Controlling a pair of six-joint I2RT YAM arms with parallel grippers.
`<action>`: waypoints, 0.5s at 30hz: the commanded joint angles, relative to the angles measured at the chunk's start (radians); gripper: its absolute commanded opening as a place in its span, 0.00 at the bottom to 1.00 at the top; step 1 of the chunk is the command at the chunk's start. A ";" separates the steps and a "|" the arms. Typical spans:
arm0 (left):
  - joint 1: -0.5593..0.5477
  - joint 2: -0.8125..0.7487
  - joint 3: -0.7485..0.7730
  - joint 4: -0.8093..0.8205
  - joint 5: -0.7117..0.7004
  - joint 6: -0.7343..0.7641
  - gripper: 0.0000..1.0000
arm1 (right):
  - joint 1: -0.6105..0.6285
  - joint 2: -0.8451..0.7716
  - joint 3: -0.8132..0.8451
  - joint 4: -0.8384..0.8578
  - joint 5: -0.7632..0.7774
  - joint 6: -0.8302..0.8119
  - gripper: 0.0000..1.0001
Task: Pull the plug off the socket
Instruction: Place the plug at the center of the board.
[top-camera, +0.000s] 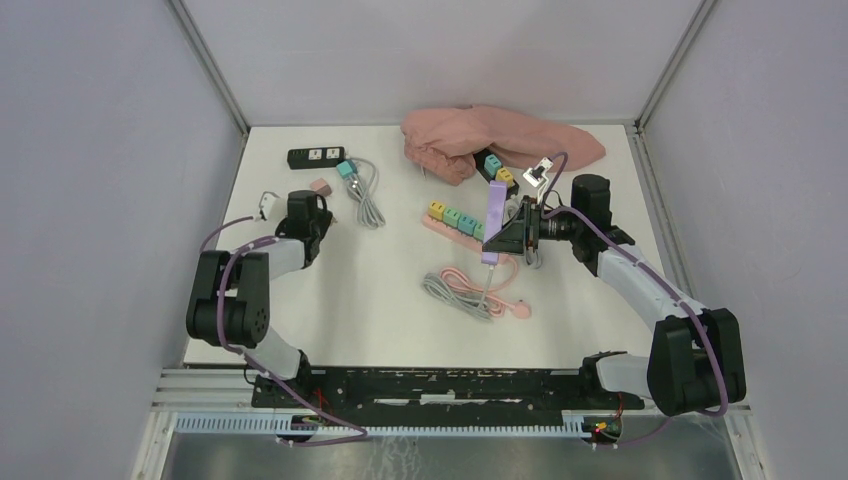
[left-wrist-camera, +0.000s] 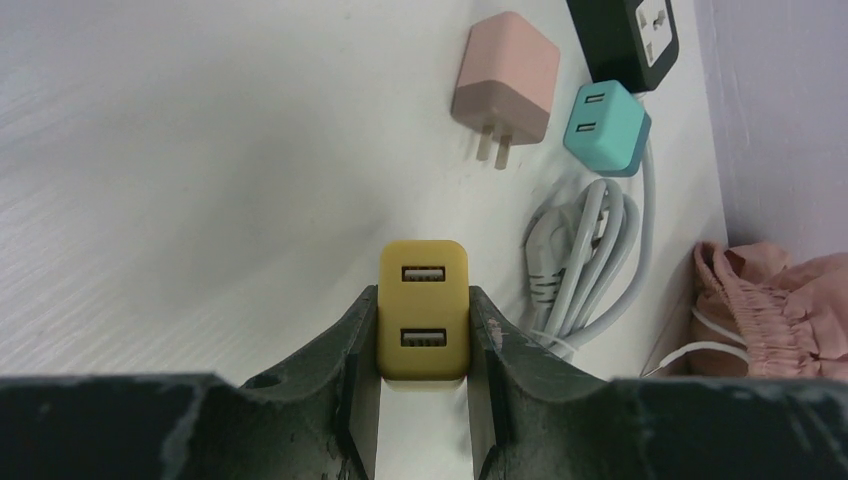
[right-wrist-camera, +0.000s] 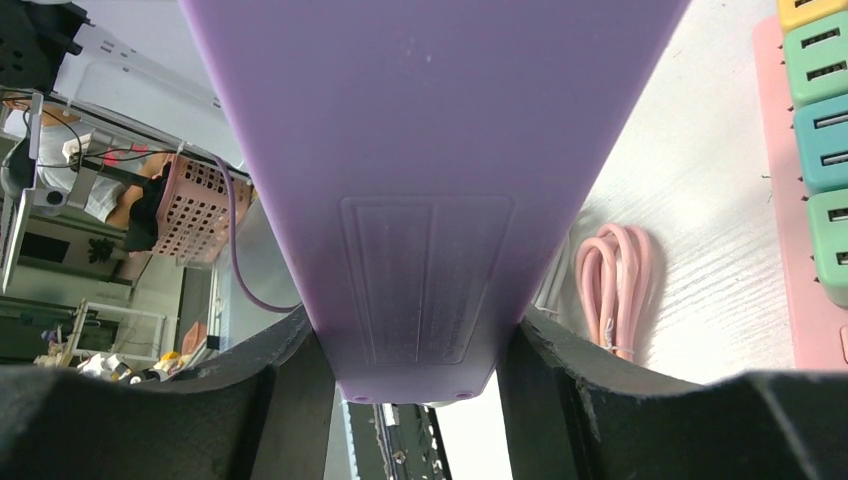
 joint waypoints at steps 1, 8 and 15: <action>0.006 0.050 0.116 -0.042 -0.041 -0.071 0.11 | -0.003 -0.002 0.051 0.025 -0.024 -0.025 0.00; 0.014 0.117 0.214 -0.129 -0.038 -0.068 0.25 | -0.004 -0.003 0.054 0.021 -0.028 -0.026 0.00; 0.021 0.133 0.225 -0.138 -0.035 -0.071 0.42 | -0.004 -0.004 0.056 0.017 -0.031 -0.026 0.00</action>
